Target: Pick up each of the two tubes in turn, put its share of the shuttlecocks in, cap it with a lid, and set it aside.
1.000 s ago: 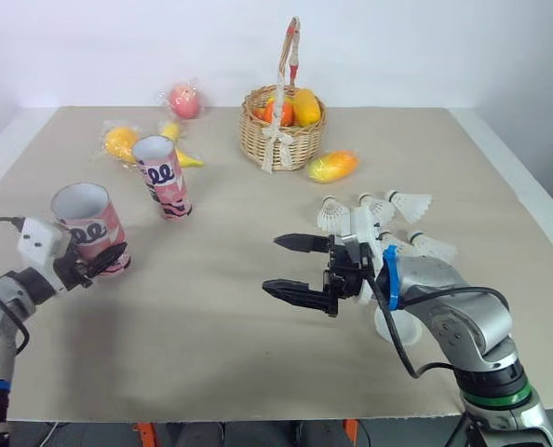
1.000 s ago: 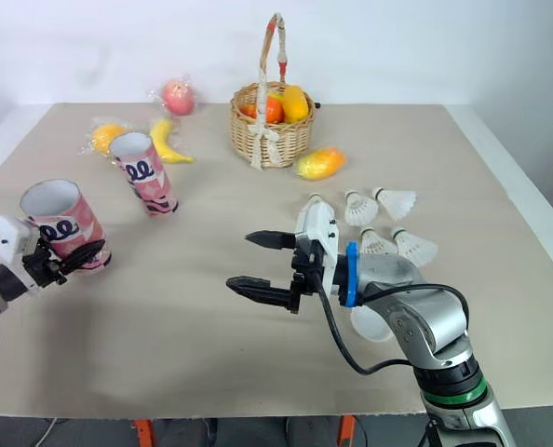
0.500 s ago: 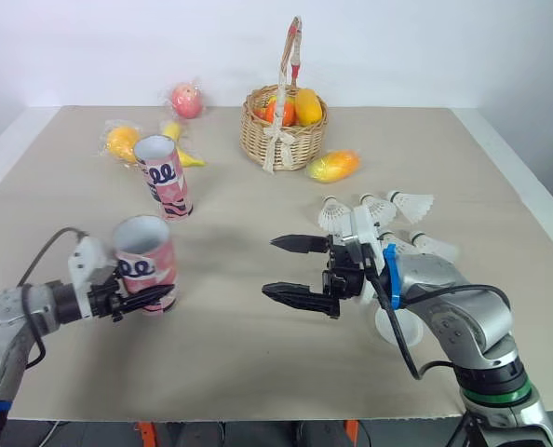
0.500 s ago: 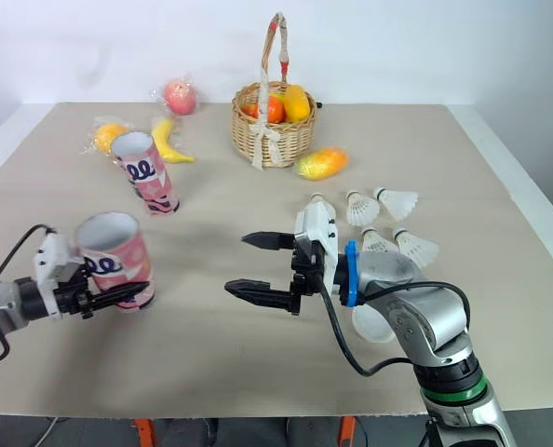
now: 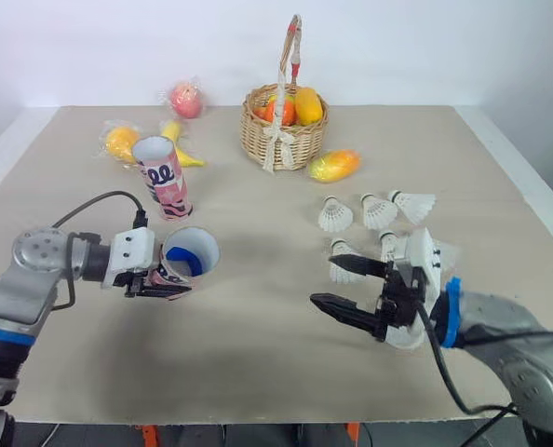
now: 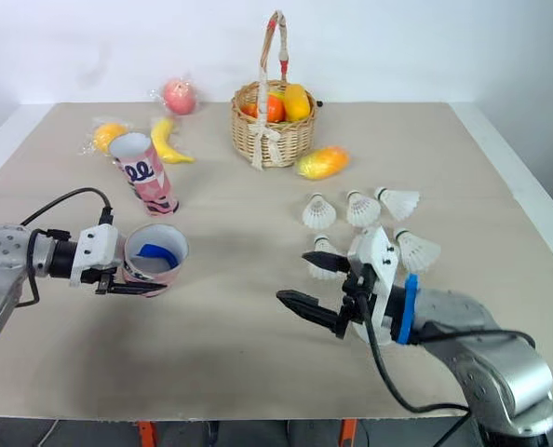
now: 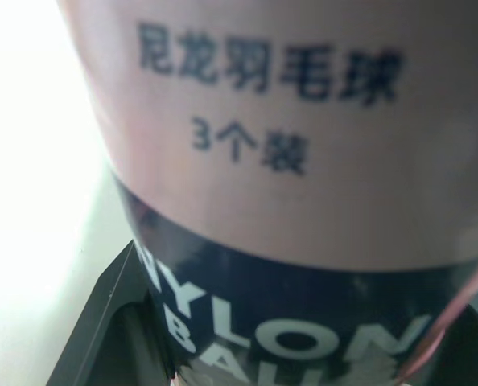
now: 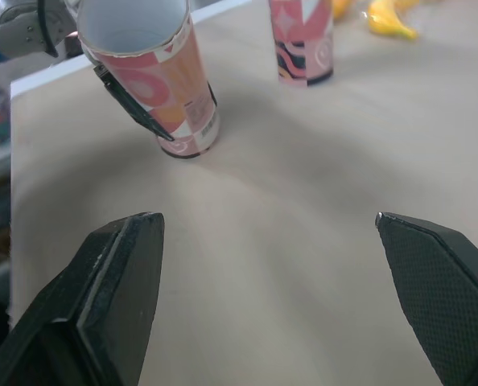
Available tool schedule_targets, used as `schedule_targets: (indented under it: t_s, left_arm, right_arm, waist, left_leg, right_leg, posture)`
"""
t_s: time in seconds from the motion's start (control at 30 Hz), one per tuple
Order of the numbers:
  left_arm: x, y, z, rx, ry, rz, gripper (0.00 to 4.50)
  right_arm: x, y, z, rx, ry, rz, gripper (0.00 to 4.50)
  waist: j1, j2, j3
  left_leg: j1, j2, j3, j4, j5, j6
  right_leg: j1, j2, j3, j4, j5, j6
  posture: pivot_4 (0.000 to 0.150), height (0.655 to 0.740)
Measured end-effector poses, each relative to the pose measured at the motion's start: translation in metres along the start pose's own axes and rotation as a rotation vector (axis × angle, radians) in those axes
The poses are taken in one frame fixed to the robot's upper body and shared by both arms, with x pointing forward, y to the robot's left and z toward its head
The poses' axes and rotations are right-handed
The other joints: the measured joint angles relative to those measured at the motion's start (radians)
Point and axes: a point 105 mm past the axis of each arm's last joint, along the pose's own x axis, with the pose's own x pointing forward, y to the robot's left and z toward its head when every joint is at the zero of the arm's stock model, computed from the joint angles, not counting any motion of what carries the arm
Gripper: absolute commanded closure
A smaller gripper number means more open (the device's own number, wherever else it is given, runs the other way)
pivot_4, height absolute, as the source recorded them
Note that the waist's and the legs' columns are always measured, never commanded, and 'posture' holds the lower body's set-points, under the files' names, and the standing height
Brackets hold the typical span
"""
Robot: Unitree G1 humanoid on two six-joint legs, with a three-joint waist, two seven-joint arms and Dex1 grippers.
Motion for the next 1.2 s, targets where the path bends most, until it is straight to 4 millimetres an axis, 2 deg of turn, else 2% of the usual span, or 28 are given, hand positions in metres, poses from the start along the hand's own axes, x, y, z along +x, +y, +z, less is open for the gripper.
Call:
schedule_targets:
  t_s: [0.1, 0.13, 0.23, 0.43, 0.57, 0.63, 0.8, 1.0, 1.2]
  left_arm:
    - [0.006, 0.006, 0.003, -0.04, -0.008, -0.014, 1.81]
    - [0.014, 0.005, 0.007, -0.075, -0.038, -0.04, 1.81]
    - [0.019, 0.002, 0.011, -0.117, -0.045, -0.075, 1.81]
    - [0.024, -0.005, 0.018, -0.18, -0.058, -0.125, 1.81]
    - [0.022, -0.004, 0.016, -0.165, -0.04, -0.129, 1.81]
    - [0.023, -0.005, 0.016, -0.162, -0.039, -0.131, 1.81]
    - [0.018, -0.002, 0.013, -0.112, -0.009, -0.123, 1.81]
    - [0.016, 0.0, 0.012, -0.141, 0.011, -0.099, 1.81]
    - [0.012, -0.005, 0.013, -0.142, 0.048, -0.12, 1.81]
  right_arm:
    - [0.0, -0.012, -0.01, 0.072, 0.001, -0.17, 0.0]
    - [0.002, -0.019, -0.018, 0.098, 0.012, -0.26, 0.0]
    - [0.001, -0.026, -0.03, 0.114, 0.05, -0.367, 0.0]
    - [-0.003, -0.026, -0.054, 0.109, 0.136, -0.456, 0.0]
    - [0.01, -0.037, -0.037, 0.06, 0.062, -0.478, 0.0]
    - [0.014, -0.037, -0.034, 0.056, 0.052, -0.471, 0.0]
    - [0.017, -0.037, -0.035, 0.061, 0.053, -0.459, 0.0]
    - [0.028, -0.051, -0.038, 0.055, 0.063, -0.508, 0.0]
    - [0.04, -0.051, -0.043, 0.06, 0.071, -0.504, 0.0]
  waist:
    - [0.001, 0.0, 0.0]
    - [0.001, 0.0, 0.0]
    - [-0.001, 0.0, 0.0]
    - [-0.001, 0.0, 0.0]
    - [-0.003, 0.0, 0.0]
    - [-0.003, 0.0, 0.0]
    - [-0.005, 0.0, 0.0]
    - [-0.01, 0.0, 0.0]
    - [-0.01, 0.0, 0.0]
  left_leg:
    - [0.0, -0.001, 0.0, 0.0, 0.004, 0.004]
    - [0.0, -0.001, 0.0, 0.001, 0.006, 0.005]
    - [0.0, -0.001, 0.0, 0.0, 0.007, 0.005]
    - [-0.001, -0.001, 0.0, -0.001, 0.007, 0.006]
    - [-0.001, -0.001, 0.0, -0.001, 0.007, 0.006]
    - [-0.001, -0.001, 0.0, -0.001, 0.007, 0.006]
    - [0.0, 0.0, 0.0, -0.002, 0.007, 0.006]
    - [0.001, 0.005, 0.0, -0.002, 0.008, 0.008]
    - [0.001, 0.008, 0.0, -0.003, 0.008, 0.008]
  right_leg:
    - [0.0, 0.0, 0.001, -0.001, 0.001, 0.006]
    - [0.0, 0.0, 0.001, -0.001, 0.002, 0.008]
    - [-0.001, 0.0, 0.002, -0.001, 0.003, 0.008]
    - [-0.001, 0.0, 0.002, -0.001, 0.003, 0.003]
    - [-0.002, 0.0, 0.001, 0.0, 0.003, 0.003]
    - [-0.002, 0.0, 0.001, 0.0, 0.003, 0.003]
    - [-0.002, 0.0, 0.001, 0.0, 0.004, 0.0]
    - [-0.002, 0.006, 0.001, 0.001, 0.004, 0.003]
    - [-0.005, 0.009, 0.001, 0.004, 0.004, -0.005]
  posture:
    - [0.15, 0.74]
    - [0.15, 0.74]
    - [0.15, 0.74]
    - [0.15, 0.74]
    - [0.15, 0.74]
    - [0.15, 0.74]
    - [0.15, 0.74]
    - [0.15, 0.74]
    - [0.15, 0.74]
